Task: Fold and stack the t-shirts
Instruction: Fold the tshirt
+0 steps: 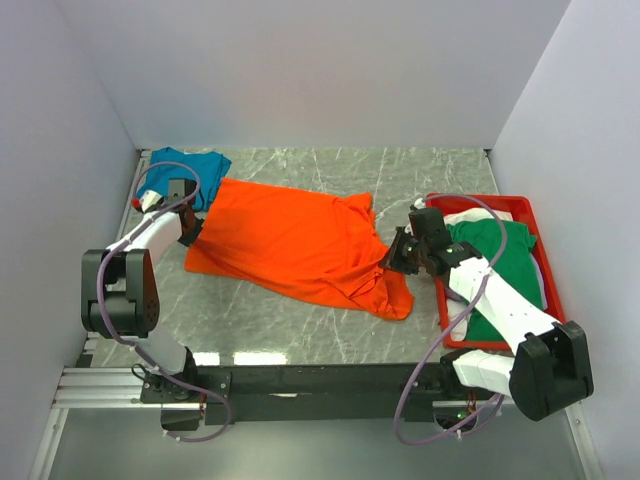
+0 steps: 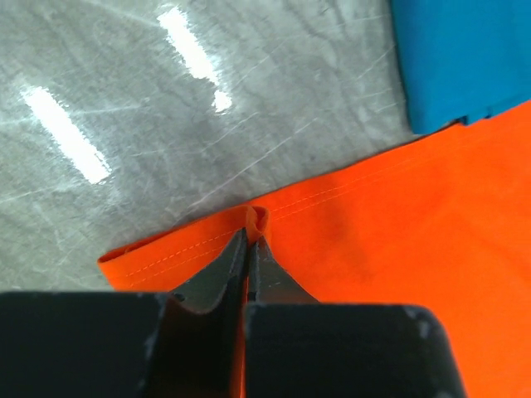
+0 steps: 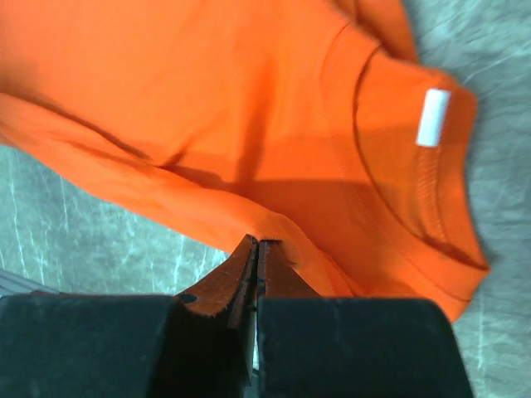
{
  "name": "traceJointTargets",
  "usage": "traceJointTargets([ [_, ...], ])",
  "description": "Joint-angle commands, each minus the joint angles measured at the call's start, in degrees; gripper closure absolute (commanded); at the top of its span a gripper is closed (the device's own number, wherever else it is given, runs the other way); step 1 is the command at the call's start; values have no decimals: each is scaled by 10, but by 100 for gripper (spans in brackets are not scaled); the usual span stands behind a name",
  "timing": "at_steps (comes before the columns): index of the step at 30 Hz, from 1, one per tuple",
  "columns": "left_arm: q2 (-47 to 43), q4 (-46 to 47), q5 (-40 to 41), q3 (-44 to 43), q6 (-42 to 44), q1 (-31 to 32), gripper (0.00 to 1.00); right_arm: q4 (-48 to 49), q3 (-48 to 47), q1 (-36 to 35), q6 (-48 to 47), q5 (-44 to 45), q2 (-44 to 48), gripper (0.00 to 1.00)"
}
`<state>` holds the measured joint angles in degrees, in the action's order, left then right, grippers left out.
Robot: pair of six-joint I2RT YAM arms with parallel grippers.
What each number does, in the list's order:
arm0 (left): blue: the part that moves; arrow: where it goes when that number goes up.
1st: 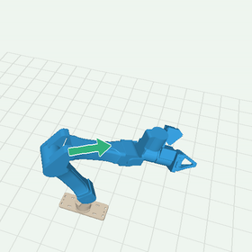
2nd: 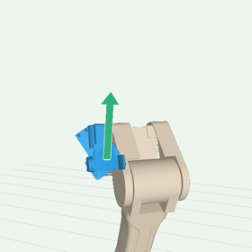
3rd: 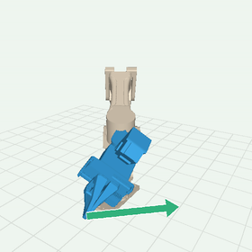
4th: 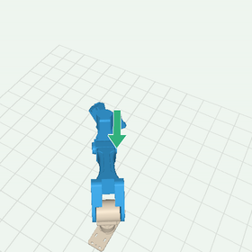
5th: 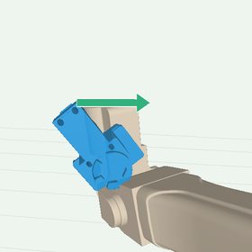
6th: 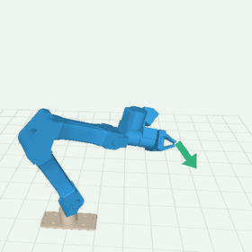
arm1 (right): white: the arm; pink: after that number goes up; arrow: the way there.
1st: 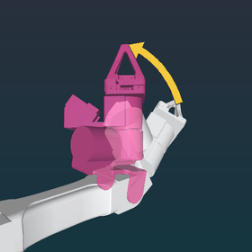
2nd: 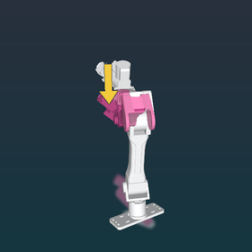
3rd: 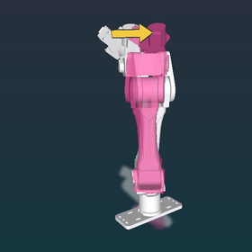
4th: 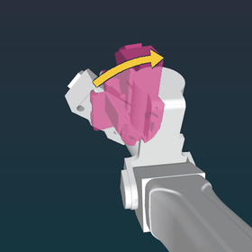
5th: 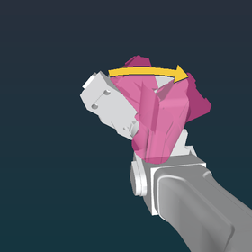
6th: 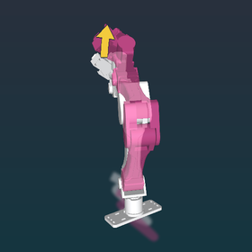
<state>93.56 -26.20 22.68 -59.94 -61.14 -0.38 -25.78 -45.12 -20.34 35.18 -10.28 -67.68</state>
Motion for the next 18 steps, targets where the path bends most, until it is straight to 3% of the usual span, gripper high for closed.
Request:
traceJointTargets([
  [1,1,4,11,-34,4,-1,95,23,-30,13,-22,-9,-5,100],
  [18,44,14,-24,-77,19,0,90,6,-96,30,-35,8,-45,100],
])
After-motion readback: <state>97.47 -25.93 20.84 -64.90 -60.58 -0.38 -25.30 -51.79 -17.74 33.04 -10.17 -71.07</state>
